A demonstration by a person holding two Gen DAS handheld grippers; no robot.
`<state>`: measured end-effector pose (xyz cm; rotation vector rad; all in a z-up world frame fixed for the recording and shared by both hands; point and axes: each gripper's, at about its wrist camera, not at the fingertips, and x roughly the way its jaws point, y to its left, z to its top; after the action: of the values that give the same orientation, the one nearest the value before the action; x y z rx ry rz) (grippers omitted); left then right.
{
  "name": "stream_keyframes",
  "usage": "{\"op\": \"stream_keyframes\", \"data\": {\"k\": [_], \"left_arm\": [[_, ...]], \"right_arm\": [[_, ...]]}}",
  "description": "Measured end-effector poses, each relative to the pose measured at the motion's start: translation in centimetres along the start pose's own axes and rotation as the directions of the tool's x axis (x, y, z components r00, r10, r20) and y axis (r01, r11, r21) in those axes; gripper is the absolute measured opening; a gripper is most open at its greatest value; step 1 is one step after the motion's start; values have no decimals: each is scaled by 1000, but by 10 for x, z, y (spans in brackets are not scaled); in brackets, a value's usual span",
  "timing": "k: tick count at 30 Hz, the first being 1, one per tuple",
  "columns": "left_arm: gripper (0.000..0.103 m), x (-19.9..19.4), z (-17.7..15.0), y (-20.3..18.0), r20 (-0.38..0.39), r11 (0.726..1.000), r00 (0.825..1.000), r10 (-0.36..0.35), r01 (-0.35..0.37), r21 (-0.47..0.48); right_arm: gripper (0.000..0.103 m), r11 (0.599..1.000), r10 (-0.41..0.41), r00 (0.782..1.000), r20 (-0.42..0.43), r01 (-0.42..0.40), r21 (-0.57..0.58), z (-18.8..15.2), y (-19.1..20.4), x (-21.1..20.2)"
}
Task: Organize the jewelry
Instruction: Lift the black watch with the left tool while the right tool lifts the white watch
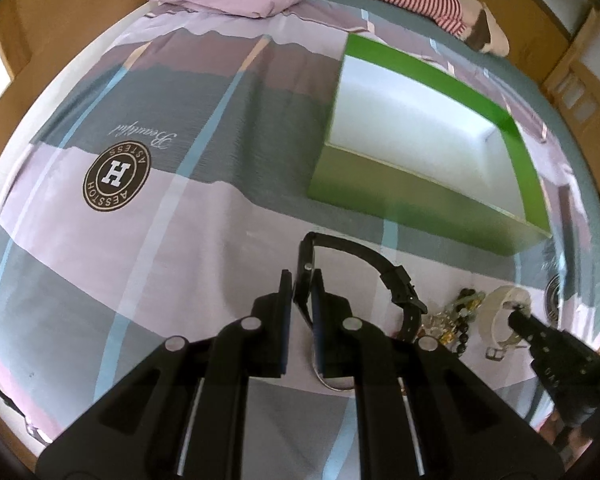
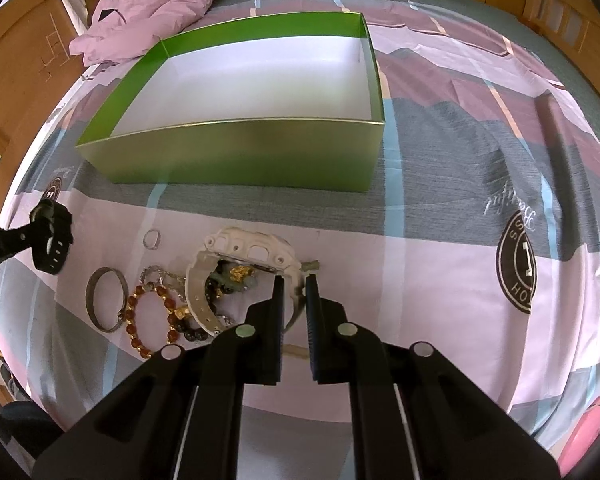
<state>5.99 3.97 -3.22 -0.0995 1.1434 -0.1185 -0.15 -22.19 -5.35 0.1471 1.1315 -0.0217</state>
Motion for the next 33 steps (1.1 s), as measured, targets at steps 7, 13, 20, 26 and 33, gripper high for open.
{"op": "stream_keyframes", "data": {"k": [7, 13, 20, 26, 33], "left_arm": [[9, 5, -9, -22, 4, 996, 999, 40, -41, 76], [9, 5, -12, -30, 13, 993, 998, 59, -60, 97], [9, 8, -15, -40, 11, 990, 998, 68, -69, 120], [9, 9, -17, -44, 14, 989, 997, 75, -76, 128], [9, 3, -16, -43, 44, 993, 997, 58, -62, 104]], "right_arm": [[10, 1000, -5, 1000, -18, 5, -13, -1, 5, 7], [10, 1000, -11, 1000, -12, 11, -23, -1, 8, 8], [10, 1000, -12, 1000, -17, 11, -25, -2, 10, 10], [10, 1000, -10, 1000, -18, 10, -27, -2, 11, 10], [10, 1000, -3, 1000, -4, 3, -14, -2, 10, 6]]}}
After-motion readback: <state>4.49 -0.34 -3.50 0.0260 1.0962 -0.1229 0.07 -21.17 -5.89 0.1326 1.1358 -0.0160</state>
